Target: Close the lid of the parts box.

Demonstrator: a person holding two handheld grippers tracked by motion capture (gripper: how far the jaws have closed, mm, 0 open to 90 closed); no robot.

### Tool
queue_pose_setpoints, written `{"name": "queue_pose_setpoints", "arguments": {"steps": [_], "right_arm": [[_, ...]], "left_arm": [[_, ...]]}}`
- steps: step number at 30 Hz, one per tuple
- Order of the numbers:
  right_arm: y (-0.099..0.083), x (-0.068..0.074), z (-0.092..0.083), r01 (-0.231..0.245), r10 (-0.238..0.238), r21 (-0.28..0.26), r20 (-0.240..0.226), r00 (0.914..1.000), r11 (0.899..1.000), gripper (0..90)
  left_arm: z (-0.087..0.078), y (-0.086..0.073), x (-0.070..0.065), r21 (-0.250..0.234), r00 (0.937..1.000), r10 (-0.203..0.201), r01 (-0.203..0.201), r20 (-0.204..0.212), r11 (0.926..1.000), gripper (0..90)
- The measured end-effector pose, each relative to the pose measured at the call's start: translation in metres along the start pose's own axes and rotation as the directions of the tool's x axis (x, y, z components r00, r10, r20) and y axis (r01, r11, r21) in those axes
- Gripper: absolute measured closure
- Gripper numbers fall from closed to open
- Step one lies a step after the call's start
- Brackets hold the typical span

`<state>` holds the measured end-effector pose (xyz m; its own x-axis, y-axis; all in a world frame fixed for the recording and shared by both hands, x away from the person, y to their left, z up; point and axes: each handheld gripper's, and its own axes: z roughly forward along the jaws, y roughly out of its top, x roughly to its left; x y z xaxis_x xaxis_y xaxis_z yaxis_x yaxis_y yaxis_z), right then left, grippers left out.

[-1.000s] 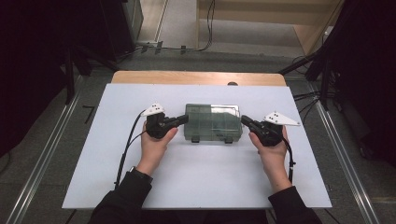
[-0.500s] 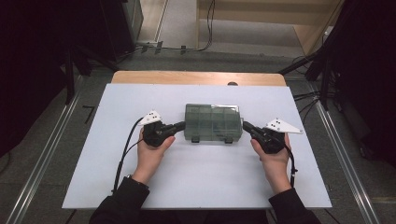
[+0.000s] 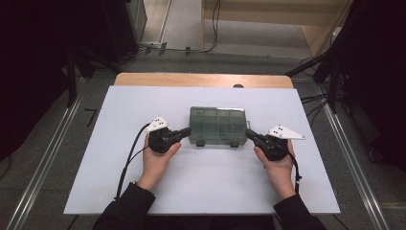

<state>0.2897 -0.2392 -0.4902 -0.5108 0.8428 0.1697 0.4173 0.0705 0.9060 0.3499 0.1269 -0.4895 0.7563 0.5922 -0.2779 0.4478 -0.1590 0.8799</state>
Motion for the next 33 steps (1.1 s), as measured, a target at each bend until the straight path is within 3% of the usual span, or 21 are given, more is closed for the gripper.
{"name": "queue_pose_setpoints", "arguments": {"steps": [15,33], "right_arm": [[-0.006,-0.001,0.005,0.008,-0.008,0.024,0.005,1.0,1.0,87.6],[-0.015,-0.003,0.012,0.006,-0.007,0.062,0.016,0.9998,0.998,87.6]], "left_arm": [[0.006,-0.007,0.0,0.045,0.9999,-0.009,0.009,-0.014,0.9989,90.0],[0.006,-0.009,0.0,0.04,0.9999,-0.01,0.01,-0.003,0.9992,90.0]]}}
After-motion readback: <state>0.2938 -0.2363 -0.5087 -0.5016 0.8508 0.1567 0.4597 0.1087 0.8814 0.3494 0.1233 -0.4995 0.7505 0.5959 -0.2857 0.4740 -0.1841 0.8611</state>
